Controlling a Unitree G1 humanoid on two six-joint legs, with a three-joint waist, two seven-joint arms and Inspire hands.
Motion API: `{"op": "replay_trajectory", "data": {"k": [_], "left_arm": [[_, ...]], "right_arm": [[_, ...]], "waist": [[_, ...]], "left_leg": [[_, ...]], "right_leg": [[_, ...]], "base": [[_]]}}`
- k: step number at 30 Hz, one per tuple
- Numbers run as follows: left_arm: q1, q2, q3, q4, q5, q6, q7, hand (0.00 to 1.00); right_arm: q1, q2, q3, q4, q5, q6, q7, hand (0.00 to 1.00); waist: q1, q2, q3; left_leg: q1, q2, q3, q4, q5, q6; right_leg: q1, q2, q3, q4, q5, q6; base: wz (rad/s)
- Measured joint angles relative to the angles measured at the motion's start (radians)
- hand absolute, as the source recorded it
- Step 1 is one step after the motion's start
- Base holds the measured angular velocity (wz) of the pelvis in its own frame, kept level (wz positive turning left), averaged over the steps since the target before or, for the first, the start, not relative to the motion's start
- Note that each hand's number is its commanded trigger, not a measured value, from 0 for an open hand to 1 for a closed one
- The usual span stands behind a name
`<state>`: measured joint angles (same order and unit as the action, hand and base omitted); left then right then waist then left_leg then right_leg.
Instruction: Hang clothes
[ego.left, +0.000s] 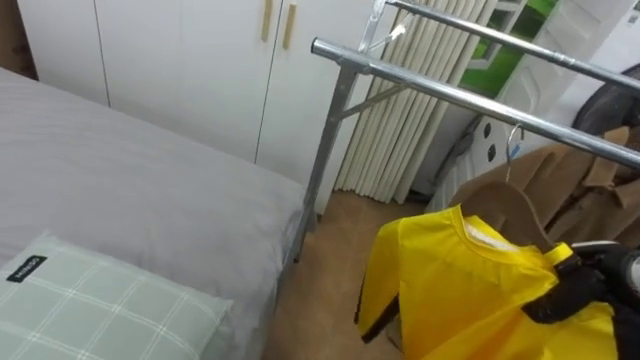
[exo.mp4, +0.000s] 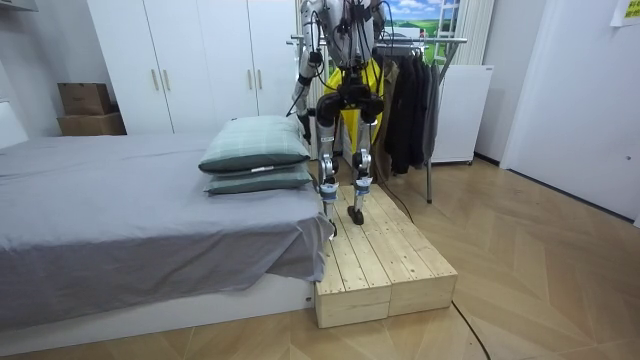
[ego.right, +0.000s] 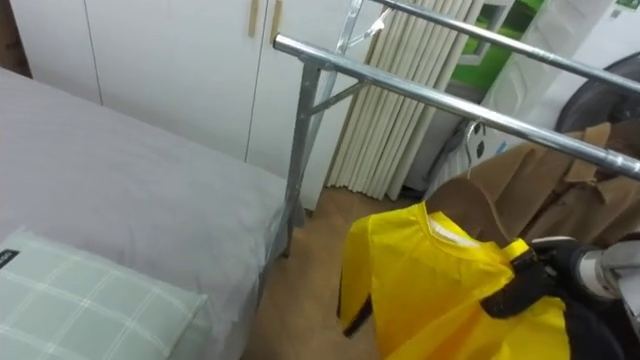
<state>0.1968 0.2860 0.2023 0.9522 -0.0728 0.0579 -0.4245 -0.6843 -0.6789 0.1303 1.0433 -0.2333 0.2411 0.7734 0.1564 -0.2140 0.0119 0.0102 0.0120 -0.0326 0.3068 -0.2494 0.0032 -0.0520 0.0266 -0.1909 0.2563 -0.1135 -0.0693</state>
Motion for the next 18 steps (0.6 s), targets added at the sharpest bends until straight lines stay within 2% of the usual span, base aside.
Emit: {"op": "replay_trajectory", "data": {"k": [4, 6, 10, 13, 15, 18], "left_arm": [[-0.009, -0.006, 0.000, 0.018, 0.001, -0.003, 0.000, 0.00], [-0.019, -0.013, 0.000, 0.037, 0.010, -0.001, -0.004, 0.00], [-0.036, -0.014, 0.015, 0.054, 0.039, 0.003, -0.022, 0.00], [-0.046, -0.017, 0.019, 0.057, 0.045, 0.008, -0.035, 0.00], [-0.048, -0.018, 0.021, 0.059, 0.046, 0.008, -0.048, 0.00], [-0.045, -0.019, 0.021, 0.056, 0.045, 0.017, -0.049, 0.00]], "right_arm": [[-0.002, -0.012, -0.032, 0.000, 0.022, 0.000, -0.018, 1.00], [-0.002, -0.031, -0.036, -0.001, 0.029, 0.000, -0.024, 1.00], [-0.004, -0.039, -0.045, -0.001, 0.033, -0.001, -0.032, 1.00], [-0.004, -0.041, -0.063, -0.001, 0.033, 0.000, -0.035, 1.00], [-0.004, -0.042, -0.082, -0.004, 0.033, 0.000, -0.037, 1.00], [-0.004, -0.045, -0.084, -0.024, 0.035, 0.002, -0.041, 1.00]], "waist": [[-0.002, 0.012, -0.0038], [-0.004, 0.026, -0.0111], [-0.018, 0.033, -0.0100], [-0.023, 0.039, -0.0089], [-0.024, 0.043, -0.0118], [-0.042, 0.046, -0.0141]], "left_leg": [[-0.009, -0.006, -0.002, 0.017, -0.005, 0.009], [-0.018, -0.010, -0.005, 0.036, -0.012, 0.018], [-0.026, -0.020, -0.011, 0.056, -0.018, 0.030], [-0.041, -0.025, -0.011, 0.075, -0.025, 0.042], [-0.054, -0.022, -0.011, 0.076, -0.023, 0.054], [-0.050, -0.029, -0.013, 0.076, -0.025, 0.062]], "right_leg": [[-0.001, -0.006, 0.000, 0.005, -0.003, 0.002], [0.000, -0.011, -0.003, 0.016, -0.001, 0.006], [0.000, -0.023, -0.012, 0.029, 0.000, 0.012], [-0.007, -0.028, -0.011, 0.032, 0.012, 0.034], [-0.014, -0.029, -0.004, 0.023, 0.026, 0.056], [-0.018, -0.044, -0.013, 0.050, 0.019, 0.078]], "base": [[0.02], [0.06], [0.07], [0.00], [-0.02], [0.11]]}}
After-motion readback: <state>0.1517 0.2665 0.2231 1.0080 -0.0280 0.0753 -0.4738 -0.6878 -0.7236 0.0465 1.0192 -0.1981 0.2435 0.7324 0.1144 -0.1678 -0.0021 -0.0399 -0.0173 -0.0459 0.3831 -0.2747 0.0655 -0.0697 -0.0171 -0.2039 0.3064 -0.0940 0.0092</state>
